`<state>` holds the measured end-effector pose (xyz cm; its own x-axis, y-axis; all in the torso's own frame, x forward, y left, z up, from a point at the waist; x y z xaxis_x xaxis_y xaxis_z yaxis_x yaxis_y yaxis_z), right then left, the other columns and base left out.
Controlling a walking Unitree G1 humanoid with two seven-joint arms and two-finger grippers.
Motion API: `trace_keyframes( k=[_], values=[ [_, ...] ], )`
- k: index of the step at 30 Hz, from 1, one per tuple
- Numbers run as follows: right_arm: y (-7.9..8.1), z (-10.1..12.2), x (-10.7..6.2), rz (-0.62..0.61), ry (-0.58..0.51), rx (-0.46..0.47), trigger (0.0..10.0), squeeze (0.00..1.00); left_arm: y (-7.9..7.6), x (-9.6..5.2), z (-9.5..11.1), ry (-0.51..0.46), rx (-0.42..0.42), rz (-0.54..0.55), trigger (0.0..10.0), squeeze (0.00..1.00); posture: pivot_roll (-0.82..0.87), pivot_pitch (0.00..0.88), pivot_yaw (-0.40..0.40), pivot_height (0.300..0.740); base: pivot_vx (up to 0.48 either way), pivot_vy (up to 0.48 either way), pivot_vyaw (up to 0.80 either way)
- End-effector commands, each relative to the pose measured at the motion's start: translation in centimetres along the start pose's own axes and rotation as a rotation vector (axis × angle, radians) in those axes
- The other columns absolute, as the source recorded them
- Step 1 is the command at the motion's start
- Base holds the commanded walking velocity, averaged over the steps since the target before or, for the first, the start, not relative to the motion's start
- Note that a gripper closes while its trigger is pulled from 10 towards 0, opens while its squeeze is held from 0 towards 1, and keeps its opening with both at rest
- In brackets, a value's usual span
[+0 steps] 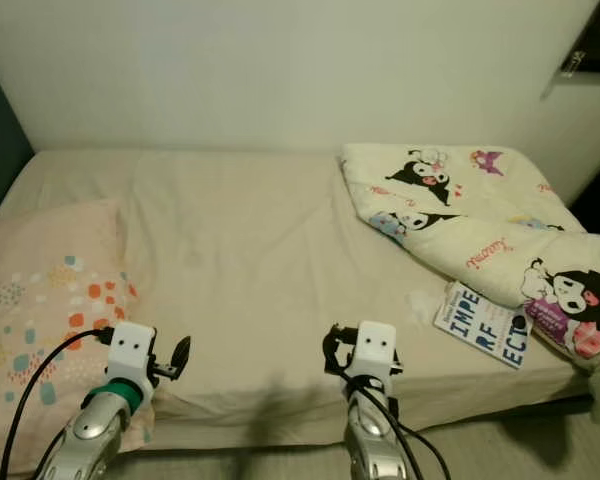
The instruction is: Clean up the room
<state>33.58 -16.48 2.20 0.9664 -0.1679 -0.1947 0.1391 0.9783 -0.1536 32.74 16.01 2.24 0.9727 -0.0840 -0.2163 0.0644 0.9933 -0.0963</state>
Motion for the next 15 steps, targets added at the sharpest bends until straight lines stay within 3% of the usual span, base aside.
trace_keyframes(
  k=[1,15],
  values=[
    [0.12,-0.91,-0.27,0.001,0.033,0.007,10.0,0.00,0.25,-0.37,-0.22,-0.005,-0.001,0.009,10.0,0.00,0.13,0.000,0.002,0.740,0.000,0.000,0.00],
    [0.22,-0.94,-0.31,0.005,0.034,0.009,10.0,0.00,0.24,-0.37,-0.49,0.010,-0.003,0.006,10.0,0.00,0.13,0.000,0.003,0.740,0.000,0.000,0.00]
  ],
)
Point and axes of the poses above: a point about 5 cm out from each wrist's last joint towards the gripper, its own x axis pointing out of the wrist towards the gripper, its own z axis along the axis of the wrist's last joint, y = z × x, the point moved 5 cm from there along x, pointing out of the wrist towards the gripper, and after that the axes turned 11 degrees about -x, right-handed, at the moved point
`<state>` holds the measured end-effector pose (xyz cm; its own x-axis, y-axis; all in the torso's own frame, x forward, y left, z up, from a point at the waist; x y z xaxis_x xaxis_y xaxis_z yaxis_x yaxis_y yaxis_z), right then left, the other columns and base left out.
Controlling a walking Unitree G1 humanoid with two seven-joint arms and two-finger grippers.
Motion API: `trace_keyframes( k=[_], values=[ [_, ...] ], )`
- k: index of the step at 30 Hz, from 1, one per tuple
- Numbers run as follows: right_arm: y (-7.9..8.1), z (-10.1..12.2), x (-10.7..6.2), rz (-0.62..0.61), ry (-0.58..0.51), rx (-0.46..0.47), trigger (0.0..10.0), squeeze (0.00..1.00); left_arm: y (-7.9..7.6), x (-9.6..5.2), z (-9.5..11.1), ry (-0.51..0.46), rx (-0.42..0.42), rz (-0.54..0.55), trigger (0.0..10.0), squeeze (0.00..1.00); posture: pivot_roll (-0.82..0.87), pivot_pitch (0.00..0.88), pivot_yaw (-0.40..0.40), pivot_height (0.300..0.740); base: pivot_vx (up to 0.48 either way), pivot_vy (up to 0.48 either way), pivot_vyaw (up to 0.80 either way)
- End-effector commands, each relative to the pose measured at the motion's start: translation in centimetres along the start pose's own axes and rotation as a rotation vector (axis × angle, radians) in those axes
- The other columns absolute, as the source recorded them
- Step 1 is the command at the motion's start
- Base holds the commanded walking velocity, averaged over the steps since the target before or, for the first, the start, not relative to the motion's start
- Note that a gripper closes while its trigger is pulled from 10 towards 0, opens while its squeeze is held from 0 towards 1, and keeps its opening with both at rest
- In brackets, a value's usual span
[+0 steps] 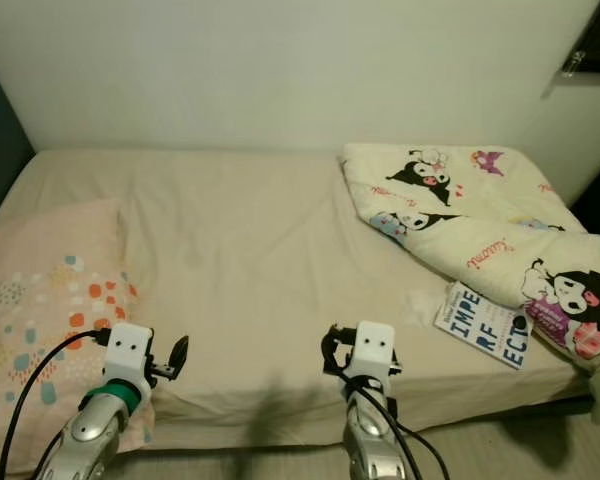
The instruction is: Clean up the room
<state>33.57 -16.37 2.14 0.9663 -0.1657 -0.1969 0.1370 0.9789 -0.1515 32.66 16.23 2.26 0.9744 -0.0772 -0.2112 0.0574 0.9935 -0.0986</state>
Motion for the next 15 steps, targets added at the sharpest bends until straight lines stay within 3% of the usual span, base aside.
trace_keyframes(
  k=[1,15],
  values=[
    [0.11,-0.91,-0.28,0.003,0.033,0.008,10.0,0.00,0.02,-0.26,-0.52,0.016,0.001,-0.001,10.0,0.00,0.13,0.000,0.003,0.740,0.000,0.000,0.00],
    [-0.02,-0.92,-0.22,0.002,0.035,0.006,10.0,0.00,0.00,-0.22,-0.59,0.021,-0.002,0.005,10.0,0.00,0.13,0.000,-0.001,0.740,0.000,0.000,0.00]
  ],
)
Point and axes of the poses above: a point about 5 cm out from each wrist's last joint towards the gripper, its own x axis pointing out of the wrist towards the gripper, its own z axis along the axis of the wrist's last joint, y = z × x, the point moved 5 cm from there along x, pointing out of the wrist towards the gripper, and after that the axes turned 11 degrees about -x, right-handed, at the moved point
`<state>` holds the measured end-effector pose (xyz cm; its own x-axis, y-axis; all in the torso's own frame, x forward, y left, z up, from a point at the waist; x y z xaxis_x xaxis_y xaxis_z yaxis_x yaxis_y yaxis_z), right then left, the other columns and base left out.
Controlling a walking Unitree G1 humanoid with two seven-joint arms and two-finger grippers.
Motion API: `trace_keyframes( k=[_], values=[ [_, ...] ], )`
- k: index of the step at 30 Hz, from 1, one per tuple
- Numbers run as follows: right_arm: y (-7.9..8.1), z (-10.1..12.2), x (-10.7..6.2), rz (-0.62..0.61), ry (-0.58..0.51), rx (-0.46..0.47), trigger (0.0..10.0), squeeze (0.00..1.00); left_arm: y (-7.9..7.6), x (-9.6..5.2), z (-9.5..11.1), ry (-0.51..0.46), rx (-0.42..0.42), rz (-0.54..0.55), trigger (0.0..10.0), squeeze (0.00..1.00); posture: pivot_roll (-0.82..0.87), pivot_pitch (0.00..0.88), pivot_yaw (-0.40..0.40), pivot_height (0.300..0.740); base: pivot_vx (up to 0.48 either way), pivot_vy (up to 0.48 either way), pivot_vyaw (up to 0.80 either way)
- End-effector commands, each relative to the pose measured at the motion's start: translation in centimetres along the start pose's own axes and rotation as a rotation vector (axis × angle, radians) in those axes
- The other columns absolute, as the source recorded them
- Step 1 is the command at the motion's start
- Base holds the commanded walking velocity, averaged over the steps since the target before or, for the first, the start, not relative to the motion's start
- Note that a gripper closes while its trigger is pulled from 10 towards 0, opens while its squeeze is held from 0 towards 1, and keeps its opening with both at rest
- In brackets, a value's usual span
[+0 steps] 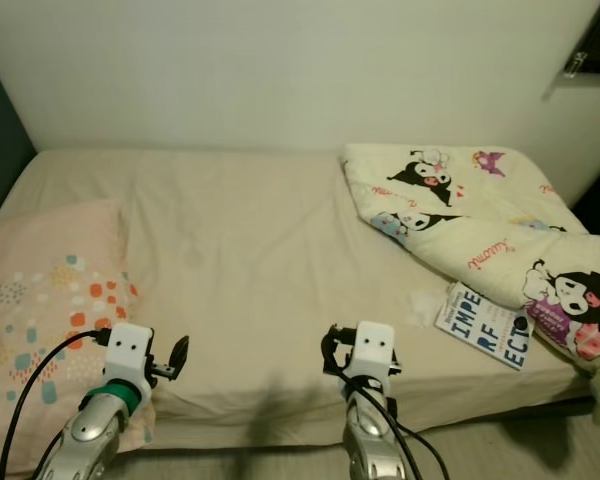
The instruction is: Clean up the room
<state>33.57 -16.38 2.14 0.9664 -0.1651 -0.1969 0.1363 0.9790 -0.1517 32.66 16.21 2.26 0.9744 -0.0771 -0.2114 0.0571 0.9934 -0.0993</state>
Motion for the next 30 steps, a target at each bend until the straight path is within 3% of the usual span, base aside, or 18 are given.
trace_keyframes(
  k=[1,30],
  values=[
    [-0.01,-0.92,-0.22,0.001,0.036,0.006,10.0,0.00,0.02,-0.22,-0.58,0.021,-0.002,0.005,10.0,0.00,0.13,0.000,-0.001,0.740,0.000,0.000,0.00],
    [-0.18,-0.96,-0.10,-0.004,0.044,0.002,10.0,0.00,0.01,-0.08,-0.76,0.035,-0.007,0.008,10.0,0.00,0.13,0.000,-0.001,0.740,0.000,0.000,0.00]
  ],
)
Point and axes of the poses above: a point about 5 cm out from each wrist's last joint towards the gripper, its own x axis pointing out of the wrist towards the gripper, its own z axis along the axis of the wrist's last joint, y = z × x, the point moved 5 cm from there along x, pointing out of the wrist towards the gripper, and after that the axes turned 11 degrees about -x, right-handed, at the moved point
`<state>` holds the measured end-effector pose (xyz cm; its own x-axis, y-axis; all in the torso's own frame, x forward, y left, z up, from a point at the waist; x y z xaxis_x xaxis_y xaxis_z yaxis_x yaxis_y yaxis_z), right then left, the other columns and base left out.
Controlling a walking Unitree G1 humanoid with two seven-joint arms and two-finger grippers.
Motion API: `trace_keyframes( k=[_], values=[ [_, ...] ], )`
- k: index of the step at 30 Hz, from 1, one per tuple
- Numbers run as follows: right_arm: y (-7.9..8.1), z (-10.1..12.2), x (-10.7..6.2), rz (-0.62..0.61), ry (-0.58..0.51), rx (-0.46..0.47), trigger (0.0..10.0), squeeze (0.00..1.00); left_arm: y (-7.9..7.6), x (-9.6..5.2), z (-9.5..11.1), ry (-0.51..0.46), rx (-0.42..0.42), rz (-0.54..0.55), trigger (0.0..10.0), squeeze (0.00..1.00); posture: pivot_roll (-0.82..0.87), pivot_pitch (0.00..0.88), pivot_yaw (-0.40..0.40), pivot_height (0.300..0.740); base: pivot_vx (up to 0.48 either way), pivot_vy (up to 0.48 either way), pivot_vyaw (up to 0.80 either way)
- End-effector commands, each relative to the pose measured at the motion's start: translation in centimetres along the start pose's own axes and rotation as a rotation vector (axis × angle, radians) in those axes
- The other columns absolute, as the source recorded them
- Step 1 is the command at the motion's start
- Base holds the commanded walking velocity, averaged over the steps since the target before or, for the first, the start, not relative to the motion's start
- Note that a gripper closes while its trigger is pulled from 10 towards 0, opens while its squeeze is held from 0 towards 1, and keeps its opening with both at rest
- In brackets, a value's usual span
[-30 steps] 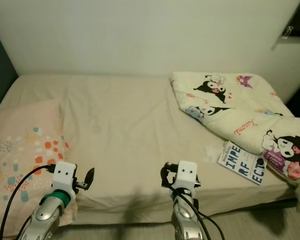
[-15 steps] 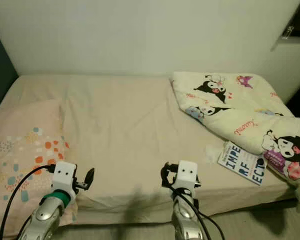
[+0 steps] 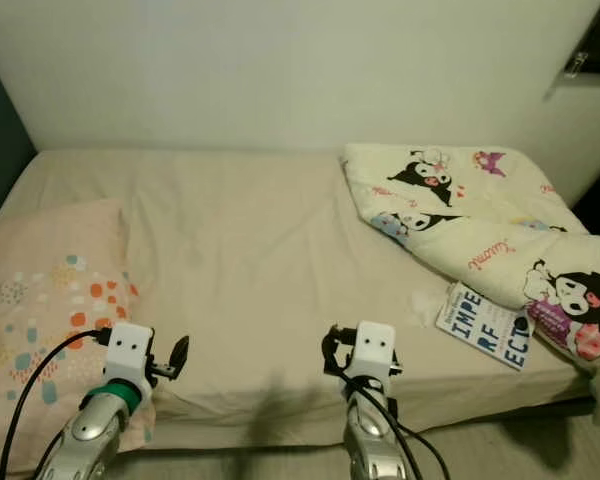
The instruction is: Clean up the room
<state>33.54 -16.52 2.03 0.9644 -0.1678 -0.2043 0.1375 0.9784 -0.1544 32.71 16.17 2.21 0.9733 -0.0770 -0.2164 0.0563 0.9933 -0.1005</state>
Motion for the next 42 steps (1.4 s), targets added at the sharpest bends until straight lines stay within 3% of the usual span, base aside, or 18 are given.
trace_keyframes(
  k=[1,42],
  values=[
    [-0.06,-0.87,-0.11,-0.002,0.039,0.002,10.0,0.00,0.05,-0.13,-0.75,0.031,-0.006,0.008,10.0,0.00,0.13,0.000,-0.001,0.740,0.000,0.000,0.00],
    [0.31,-1.11,0.06,0.014,0.060,-0.031,10.0,0.00,0.38,-0.07,-0.86,0.039,-0.010,0.024,10.0,0.00,0.13,0.000,-0.004,0.740,0.000,0.000,0.00]
  ],
)
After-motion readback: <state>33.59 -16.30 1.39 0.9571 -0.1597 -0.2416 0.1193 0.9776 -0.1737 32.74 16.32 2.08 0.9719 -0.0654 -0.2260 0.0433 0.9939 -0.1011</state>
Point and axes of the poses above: a point about 5 cm out from each wrist's last joint towards the gripper, its own x axis pointing out of the wrist towards the gripper, its own z axis along the axis of the wrist's last joint, y = z × x, the point moved 5 cm from there along x, pointing out of the wrist towards the gripper, and after that the axes turned 11 degrees about -x, right-handed, at the moved point
